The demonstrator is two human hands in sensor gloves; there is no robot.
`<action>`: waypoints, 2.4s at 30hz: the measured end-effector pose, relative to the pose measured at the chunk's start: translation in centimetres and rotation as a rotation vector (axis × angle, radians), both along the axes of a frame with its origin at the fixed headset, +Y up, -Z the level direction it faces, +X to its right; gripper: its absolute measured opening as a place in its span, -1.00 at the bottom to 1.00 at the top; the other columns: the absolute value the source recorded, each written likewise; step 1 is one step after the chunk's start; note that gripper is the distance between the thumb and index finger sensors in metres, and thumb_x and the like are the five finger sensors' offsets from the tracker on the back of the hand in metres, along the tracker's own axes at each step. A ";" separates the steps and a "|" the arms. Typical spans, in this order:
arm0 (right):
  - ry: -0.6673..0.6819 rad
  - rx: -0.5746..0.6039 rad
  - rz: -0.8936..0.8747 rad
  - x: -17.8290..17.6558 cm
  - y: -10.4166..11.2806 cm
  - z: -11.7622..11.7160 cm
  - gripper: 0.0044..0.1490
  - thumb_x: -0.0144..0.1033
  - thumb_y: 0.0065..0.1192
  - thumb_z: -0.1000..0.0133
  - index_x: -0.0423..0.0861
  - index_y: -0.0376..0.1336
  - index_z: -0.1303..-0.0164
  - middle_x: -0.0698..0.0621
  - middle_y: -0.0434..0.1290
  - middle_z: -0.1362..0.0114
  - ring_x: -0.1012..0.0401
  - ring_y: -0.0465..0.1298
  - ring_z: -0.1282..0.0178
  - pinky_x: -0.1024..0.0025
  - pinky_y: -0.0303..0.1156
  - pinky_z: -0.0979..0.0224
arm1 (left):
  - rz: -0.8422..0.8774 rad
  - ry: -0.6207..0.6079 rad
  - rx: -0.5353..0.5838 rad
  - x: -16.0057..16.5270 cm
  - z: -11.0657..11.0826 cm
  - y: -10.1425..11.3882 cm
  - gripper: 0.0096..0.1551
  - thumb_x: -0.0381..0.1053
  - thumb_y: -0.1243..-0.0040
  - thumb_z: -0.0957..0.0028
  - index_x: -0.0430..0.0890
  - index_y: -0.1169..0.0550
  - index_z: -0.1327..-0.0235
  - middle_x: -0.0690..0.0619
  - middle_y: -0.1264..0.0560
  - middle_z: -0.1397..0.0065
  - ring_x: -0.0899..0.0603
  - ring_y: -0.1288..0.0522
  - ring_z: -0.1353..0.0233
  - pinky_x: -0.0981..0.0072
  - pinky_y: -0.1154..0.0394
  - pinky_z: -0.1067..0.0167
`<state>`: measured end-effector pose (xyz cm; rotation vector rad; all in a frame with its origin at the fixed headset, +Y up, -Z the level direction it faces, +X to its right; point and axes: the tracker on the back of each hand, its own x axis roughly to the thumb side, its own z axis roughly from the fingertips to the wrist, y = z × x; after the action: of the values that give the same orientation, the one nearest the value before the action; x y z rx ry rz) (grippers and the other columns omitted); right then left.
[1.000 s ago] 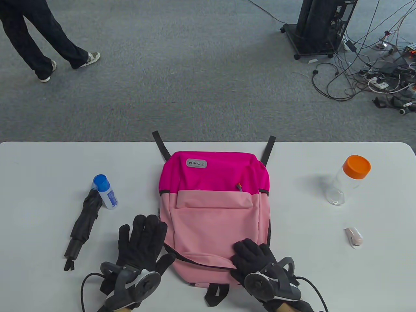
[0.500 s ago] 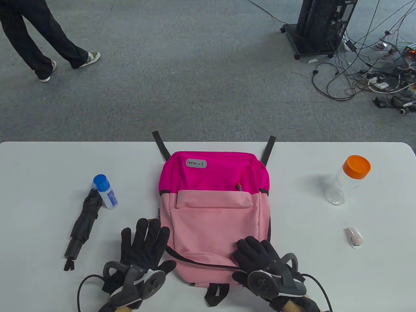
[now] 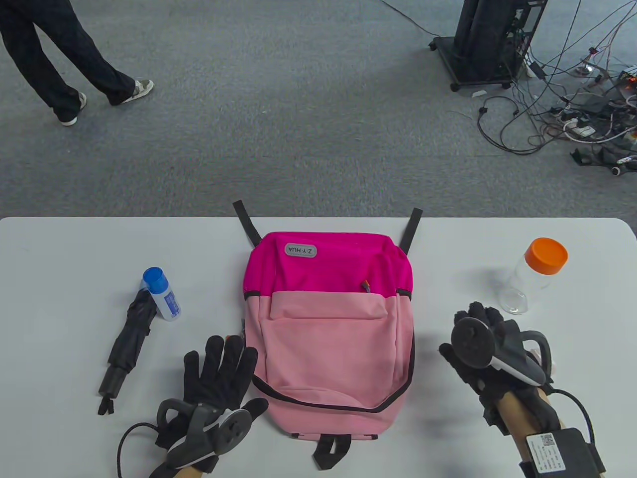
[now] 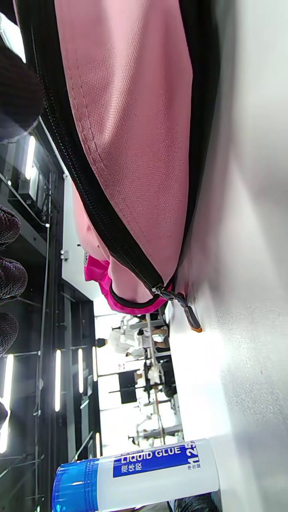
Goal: Pack school bag
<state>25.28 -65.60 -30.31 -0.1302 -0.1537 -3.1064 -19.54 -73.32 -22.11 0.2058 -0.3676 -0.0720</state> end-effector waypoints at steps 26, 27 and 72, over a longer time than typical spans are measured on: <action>-0.595 -0.183 0.221 12.9 -12.0 -1.7 -0.18 -0.24 0.23 -0.15 -0.27 0.11 -0.59 -0.45 0.44 -0.47 -0.28 0.56 -0.30 -0.34 0.53 -0.25 | -0.011 0.010 -0.064 -0.1 -0.5 -1.0 0.12 0.43 0.00 -0.01 -0.10 -0.03 -0.75 -0.32 0.01 -0.82 -0.58 0.08 -0.72 -0.69 0.00 -0.44; -0.590 -0.181 0.198 12.7 -11.8 -1.7 -0.20 -0.23 0.22 -0.15 -0.28 0.15 -0.57 -0.46 0.45 -0.45 -0.28 0.57 -0.27 -0.35 0.53 -0.25 | -0.010 0.011 -0.067 -0.1 -0.5 -1.0 0.12 0.43 0.00 -0.01 -0.10 -0.04 -0.75 -0.32 0.01 -0.82 -0.58 0.07 -0.72 -0.69 0.00 -0.44; 0.169 0.157 0.050 -6.2 2.2 -2.0 -0.22 -0.28 0.53 0.00 -0.19 0.36 -0.46 -0.27 0.60 -0.38 -0.13 0.71 -0.19 -0.28 0.59 -0.26 | -0.156 0.123 -0.358 11.2 -22.9 5.3 -0.06 0.21 -0.52 0.28 0.14 -0.50 -0.50 0.04 -0.32 -0.75 -0.34 -0.20 -0.76 -0.43 -0.29 -0.58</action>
<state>19.04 -63.42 -32.29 -0.3763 0.0901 -3.0240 -8.30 -68.00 -45.05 -0.1813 -0.2673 -0.1695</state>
